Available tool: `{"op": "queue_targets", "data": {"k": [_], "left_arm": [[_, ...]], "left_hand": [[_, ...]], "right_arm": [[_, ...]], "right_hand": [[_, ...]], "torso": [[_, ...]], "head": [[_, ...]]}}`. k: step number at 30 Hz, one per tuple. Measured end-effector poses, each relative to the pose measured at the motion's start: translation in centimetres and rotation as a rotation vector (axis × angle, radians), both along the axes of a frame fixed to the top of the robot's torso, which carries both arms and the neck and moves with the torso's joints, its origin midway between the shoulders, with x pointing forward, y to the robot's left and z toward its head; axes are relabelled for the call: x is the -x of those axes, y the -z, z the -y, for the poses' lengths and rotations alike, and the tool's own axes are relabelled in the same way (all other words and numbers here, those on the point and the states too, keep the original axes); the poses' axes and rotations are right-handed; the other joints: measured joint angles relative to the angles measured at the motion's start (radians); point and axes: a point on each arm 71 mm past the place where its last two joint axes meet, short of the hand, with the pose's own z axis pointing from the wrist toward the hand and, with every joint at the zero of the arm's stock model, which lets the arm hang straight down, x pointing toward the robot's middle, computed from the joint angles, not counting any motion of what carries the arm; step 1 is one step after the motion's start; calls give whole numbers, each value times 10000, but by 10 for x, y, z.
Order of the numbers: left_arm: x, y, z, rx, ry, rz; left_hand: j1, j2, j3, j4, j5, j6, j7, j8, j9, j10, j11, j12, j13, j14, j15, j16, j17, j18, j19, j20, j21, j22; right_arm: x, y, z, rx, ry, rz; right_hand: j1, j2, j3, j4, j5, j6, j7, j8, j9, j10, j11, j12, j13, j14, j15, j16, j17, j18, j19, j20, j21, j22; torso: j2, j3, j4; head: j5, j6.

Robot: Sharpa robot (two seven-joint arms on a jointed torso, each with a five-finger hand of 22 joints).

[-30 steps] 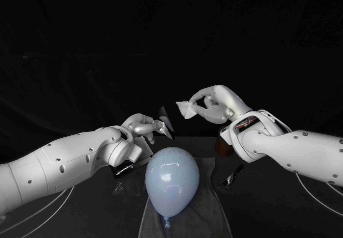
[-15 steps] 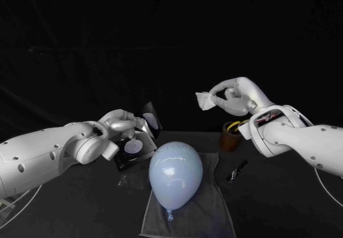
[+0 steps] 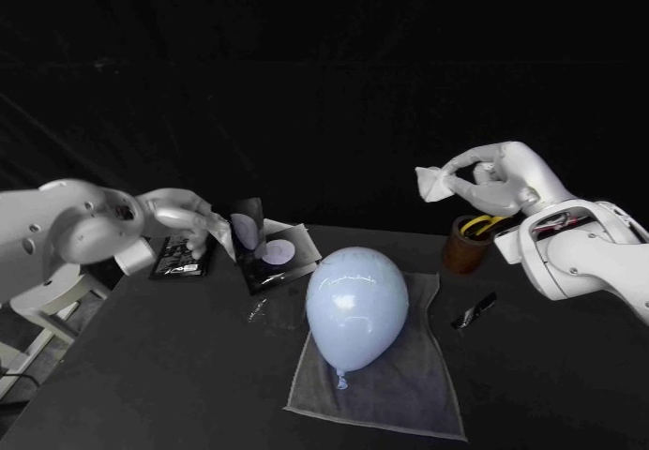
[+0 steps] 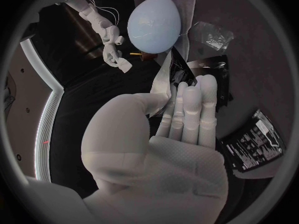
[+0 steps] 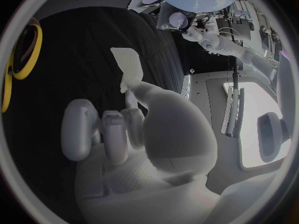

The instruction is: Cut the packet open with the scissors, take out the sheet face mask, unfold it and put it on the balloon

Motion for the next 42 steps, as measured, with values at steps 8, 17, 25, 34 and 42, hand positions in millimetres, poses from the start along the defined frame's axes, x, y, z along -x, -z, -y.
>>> {"op": "queue_targets", "data": {"k": [8,17,25,34,42], "left_arm": [[16,-5,-33,-1786,443,-1483],[26,1,-55,-4037,766,-2801],[27,3,-71,-6026,765,-3266],[20,7,-52,-6909,1345,-3408],[8,23,2,-6931,2738,-3548]], "left_hand": [[-67,15,113,112,-1,92,-94,14,0,129,-21,-82,11,128,-61,0,124,-46,45,-45,-1,-59],[-429,-346,666,-135,-31,348,-190,42,1,487,-161,-206,22,430,-178,-1,595,-72,148,-147,-1,-73],[-1035,-649,1192,-526,45,736,-333,41,1,1047,-321,-332,80,1117,-323,200,1719,-145,426,-307,247,187],[-1694,-655,1434,-810,630,936,-425,-27,2,1309,-411,-464,121,1410,-417,237,2328,-152,504,-361,427,416],[-1848,-604,1394,-849,822,953,-410,-40,6,1344,-444,-501,122,1427,-411,237,2390,-155,504,-360,466,444]], "right_arm": [[-1,7,2,11,72,-129],[-3,11,3,46,114,-212],[-3,14,4,73,140,-283],[-3,17,5,91,150,-358],[-3,20,4,96,111,-433]], "right_hand": [[0,0,0,0,-1,-14,16,76,0,0,0,-19,0,0,1,-1,2,0,-2,1,0,1],[0,0,-1,0,-2,-10,52,88,0,-1,1,-31,-8,4,-4,-10,2,0,-4,2,0,-1],[0,-1,-1,-1,-3,-22,66,86,0,-1,1,-34,-7,24,-24,-3,-7,-1,-19,17,0,-7],[0,0,-1,-1,-21,-37,78,84,0,-1,1,-57,-1,23,-23,0,-5,-1,-21,18,0,-3],[0,-1,29,-31,-22,-9,47,76,0,-1,1,-59,0,22,-21,-6,3,0,-22,18,0,1]], "torso": [[-27,29,20],[-57,57,34],[-43,57,35],[-39,46,35],[-34,45,18]], "head": [[480,-381],[785,-533],[968,-610],[988,-636],[958,-615]]}}
